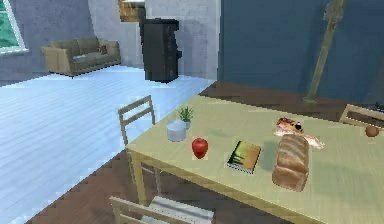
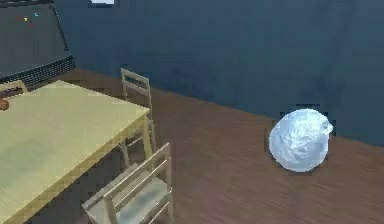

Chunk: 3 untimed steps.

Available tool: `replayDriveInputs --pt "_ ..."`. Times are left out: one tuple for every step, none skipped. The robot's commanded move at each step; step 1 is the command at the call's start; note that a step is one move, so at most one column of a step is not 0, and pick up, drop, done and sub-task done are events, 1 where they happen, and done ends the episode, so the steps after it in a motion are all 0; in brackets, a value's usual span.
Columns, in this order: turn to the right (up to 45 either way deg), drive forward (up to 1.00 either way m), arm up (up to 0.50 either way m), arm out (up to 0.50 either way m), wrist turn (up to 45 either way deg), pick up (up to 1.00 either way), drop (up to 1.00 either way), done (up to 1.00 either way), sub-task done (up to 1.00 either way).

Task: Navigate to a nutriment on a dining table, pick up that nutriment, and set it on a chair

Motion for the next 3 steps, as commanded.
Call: replayDriveInputs --pt "30.0 0.00 0.00 0.00 0.0 0.00 0.00 0.00 0.00" --pt "0.0 0.35 0.00 0.00 0.0 0.00 0.00 0.00 0.00" --pt "-45.0 0.00 0.00 0.00 0.0 0.00 0.00 0.00 0.00"
